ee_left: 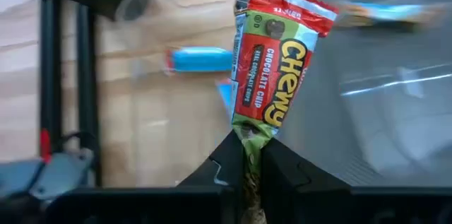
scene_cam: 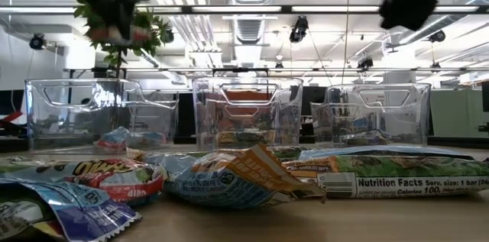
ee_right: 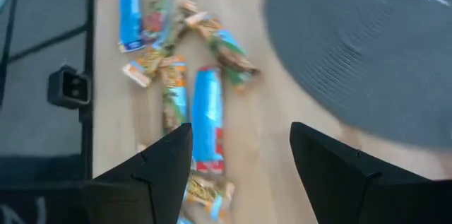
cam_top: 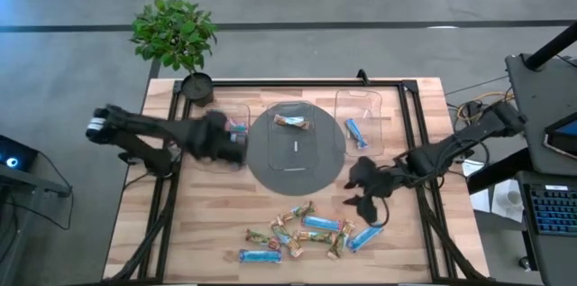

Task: Pick and place Granola Bars by type
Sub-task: Put the red granola bar into the left transparent bin, then put the yellow granola bar into the middle transparent bin

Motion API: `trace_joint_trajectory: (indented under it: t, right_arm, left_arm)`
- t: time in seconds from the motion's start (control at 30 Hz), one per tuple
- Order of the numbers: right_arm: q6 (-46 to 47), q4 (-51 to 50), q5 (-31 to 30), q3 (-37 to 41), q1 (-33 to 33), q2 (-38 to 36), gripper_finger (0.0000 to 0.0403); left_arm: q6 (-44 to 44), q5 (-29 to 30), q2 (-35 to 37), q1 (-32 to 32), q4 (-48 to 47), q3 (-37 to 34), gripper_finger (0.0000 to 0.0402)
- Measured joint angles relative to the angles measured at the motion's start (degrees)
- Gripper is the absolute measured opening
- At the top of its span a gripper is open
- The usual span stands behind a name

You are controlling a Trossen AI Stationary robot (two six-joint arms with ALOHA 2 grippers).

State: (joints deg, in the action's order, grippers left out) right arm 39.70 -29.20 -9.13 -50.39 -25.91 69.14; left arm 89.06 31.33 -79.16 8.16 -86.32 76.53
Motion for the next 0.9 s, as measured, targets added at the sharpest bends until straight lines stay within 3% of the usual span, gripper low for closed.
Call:
trace_joint_trajectory:
  t: [0.23, 0.4, 0.6, 0.73, 0.9]
  right_arm:
    - [-11.64, 0.93, 1.19, -7.32, 0.04, 11.95, 0.0228]
    - [-15.62, 1.13, 3.68, -11.35, 1.74, 16.45, 0.0228]
    - [-19.61, 4.86, 6.06, -14.82, 4.25, 25.54, 0.0228]
    - [-22.76, 5.83, 7.55, -20.74, 4.48, 34.91, 0.0228]
    - [-24.95, 5.60, 4.70, -28.20, 4.45, 44.17, 0.0228]
  left_arm:
    - [-14.64, -6.79, 9.00, -17.20, 12.67, -17.24, 0.0070]
    - [-21.16, -8.31, 14.71, -18.47, 22.37, -20.88, 0.0093]
    - [-23.45, -6.83, 20.95, -9.39, 34.89, -17.14, 0.0096]
    - [-26.89, 1.55, 23.14, 1.31, 41.84, -14.33, 0.0096]
    - [-26.99, 11.49, 23.50, 13.19, 42.33, -11.98, 0.0096]
